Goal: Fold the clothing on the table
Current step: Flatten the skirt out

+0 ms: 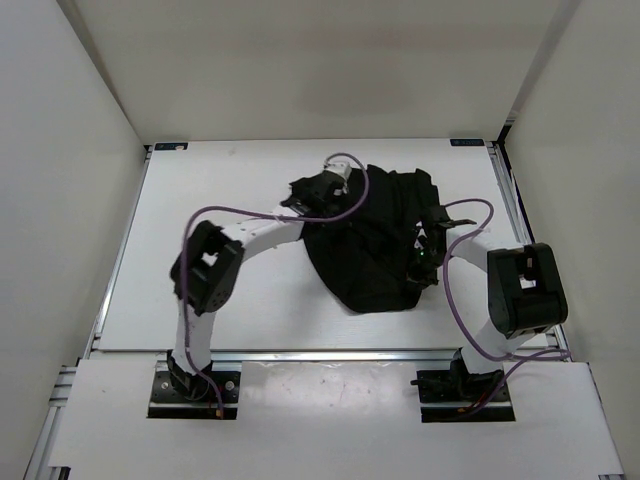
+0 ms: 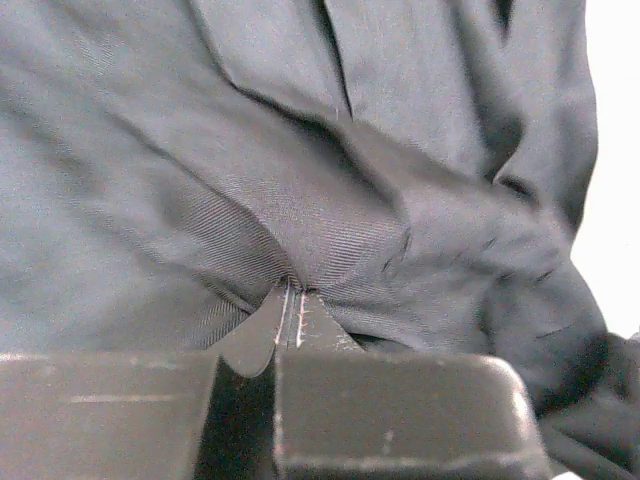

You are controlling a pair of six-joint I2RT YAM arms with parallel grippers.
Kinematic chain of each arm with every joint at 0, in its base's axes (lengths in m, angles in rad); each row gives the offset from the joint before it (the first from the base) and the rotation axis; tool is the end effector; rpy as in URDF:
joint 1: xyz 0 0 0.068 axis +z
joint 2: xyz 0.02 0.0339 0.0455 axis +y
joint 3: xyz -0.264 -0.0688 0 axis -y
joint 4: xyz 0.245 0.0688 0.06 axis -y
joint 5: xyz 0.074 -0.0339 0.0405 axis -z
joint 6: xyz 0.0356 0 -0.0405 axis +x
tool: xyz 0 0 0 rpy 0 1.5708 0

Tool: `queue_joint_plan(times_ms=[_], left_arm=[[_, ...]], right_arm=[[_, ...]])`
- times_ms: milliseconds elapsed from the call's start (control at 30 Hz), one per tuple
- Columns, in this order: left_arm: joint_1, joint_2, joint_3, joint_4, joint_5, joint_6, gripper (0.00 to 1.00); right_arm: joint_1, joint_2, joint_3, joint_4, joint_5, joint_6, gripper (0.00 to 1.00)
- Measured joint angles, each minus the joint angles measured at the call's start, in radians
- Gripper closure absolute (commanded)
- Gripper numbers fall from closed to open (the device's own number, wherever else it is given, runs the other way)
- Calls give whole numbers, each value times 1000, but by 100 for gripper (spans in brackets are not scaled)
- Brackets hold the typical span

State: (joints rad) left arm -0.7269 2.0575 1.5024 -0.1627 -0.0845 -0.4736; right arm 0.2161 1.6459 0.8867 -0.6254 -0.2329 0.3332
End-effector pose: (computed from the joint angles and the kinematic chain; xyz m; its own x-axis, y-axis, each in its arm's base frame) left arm 0.3500 -0.3073 0.1967 -0.7177 0.0301 -0.6957 0.3229 0.8996 -0.2942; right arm 0.2707 0.0678 0.1449 -0.9890 0.1087 -0.1008 0.0773 0.9584 0.2749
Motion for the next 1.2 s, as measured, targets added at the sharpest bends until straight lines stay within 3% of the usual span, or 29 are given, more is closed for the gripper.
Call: queue_joint_plan(times_ms=[267,433,533,667,833,933,1067,1200], left_arm=[[252,-483,-359,72,121,-52,99],[352,-641,-575,42,144,-72,77],[401,-705,-648,23,160,-88,76],[393,-828,-711,35,181,-126,74],[310,-1006,-803,66,253,-200,76],[319,-1039,-845,67,269,-223,78],[325,-935,-831,56,275,-212,69],[216,-791,-750,31,243,-163,64]], right_arm=[[-20,-8,-9,55,-26,0,100],[-19,-7,1,79,-29,1,100],[-21,-3,13,69,-15,-3,99],[-15,-4,35,41,-9,-20,96],[2,-76,64,31,-102,-54,75],[23,-177,97,32,-143,-60,62],[42,-247,163,31,-128,-75,56],[36,-224,182,-1,-63,-83,57]])
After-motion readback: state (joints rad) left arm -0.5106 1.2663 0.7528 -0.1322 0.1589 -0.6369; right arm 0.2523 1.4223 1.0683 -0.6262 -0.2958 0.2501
